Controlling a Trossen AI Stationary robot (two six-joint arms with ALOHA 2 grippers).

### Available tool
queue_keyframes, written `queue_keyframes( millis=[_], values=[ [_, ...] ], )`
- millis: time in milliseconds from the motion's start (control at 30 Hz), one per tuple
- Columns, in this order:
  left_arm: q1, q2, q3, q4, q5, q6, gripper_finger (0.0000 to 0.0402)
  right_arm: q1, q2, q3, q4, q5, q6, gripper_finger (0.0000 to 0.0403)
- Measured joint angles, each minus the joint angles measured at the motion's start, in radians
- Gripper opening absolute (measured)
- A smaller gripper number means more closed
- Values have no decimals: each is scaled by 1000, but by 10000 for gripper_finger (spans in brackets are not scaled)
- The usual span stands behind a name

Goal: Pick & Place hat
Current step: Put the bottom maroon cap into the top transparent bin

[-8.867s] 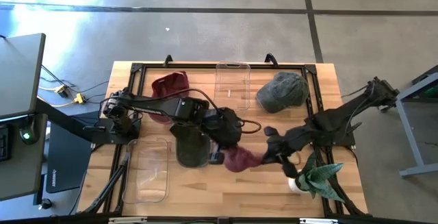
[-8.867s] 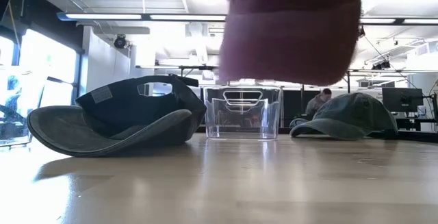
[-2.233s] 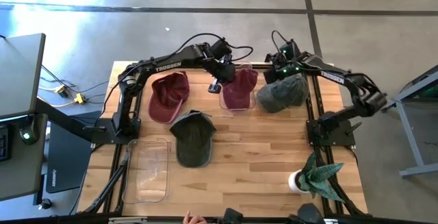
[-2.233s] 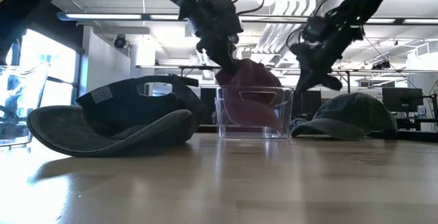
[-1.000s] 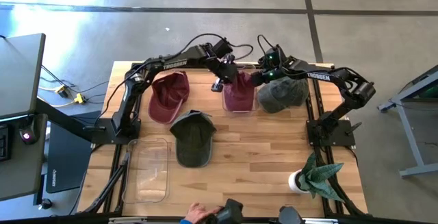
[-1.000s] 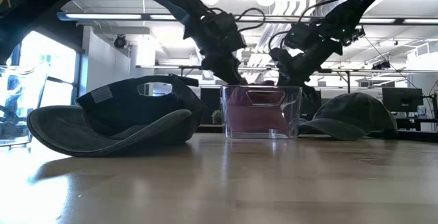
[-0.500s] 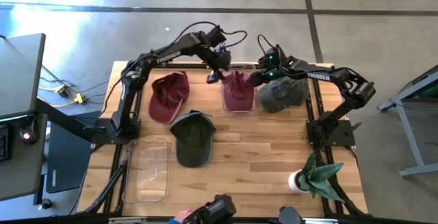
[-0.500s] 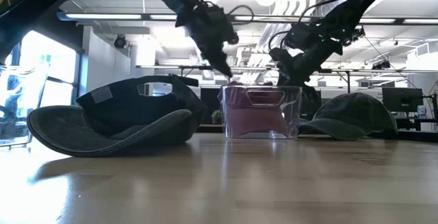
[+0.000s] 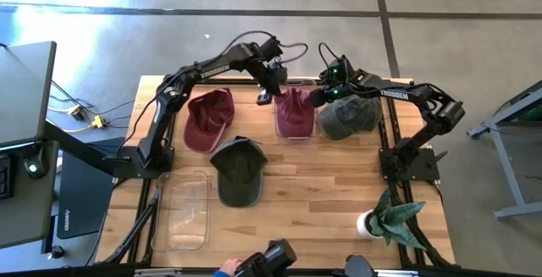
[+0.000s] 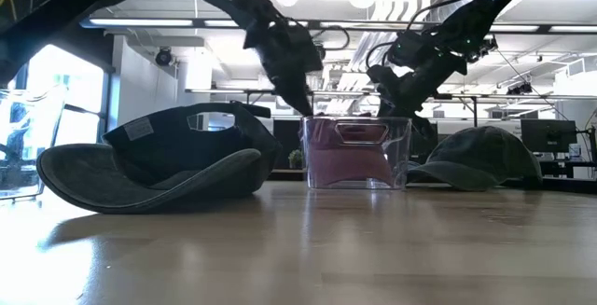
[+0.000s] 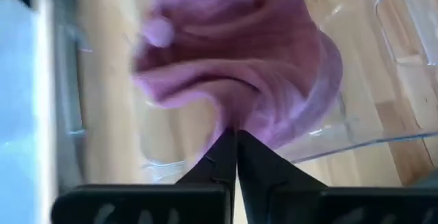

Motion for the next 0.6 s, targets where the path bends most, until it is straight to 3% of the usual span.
queue_keyframes(
  millis=[133, 267, 467, 600],
  values=[
    [-24, 22, 3, 81, -76, 5, 23, 0, 0, 0, 0, 0, 0, 3],
    [-39, 42, -5, 134, -165, 20, 9, 0, 0, 0, -1, -2, 0, 3],
    [-48, 74, -5, 204, -200, 19, 4, 0, 0, 0, -7, -2, 0, 2],
    [-49, 86, 0, 229, -324, -14, 5, 0, -1, 0, -7, 8, 0, 6]
  ],
)
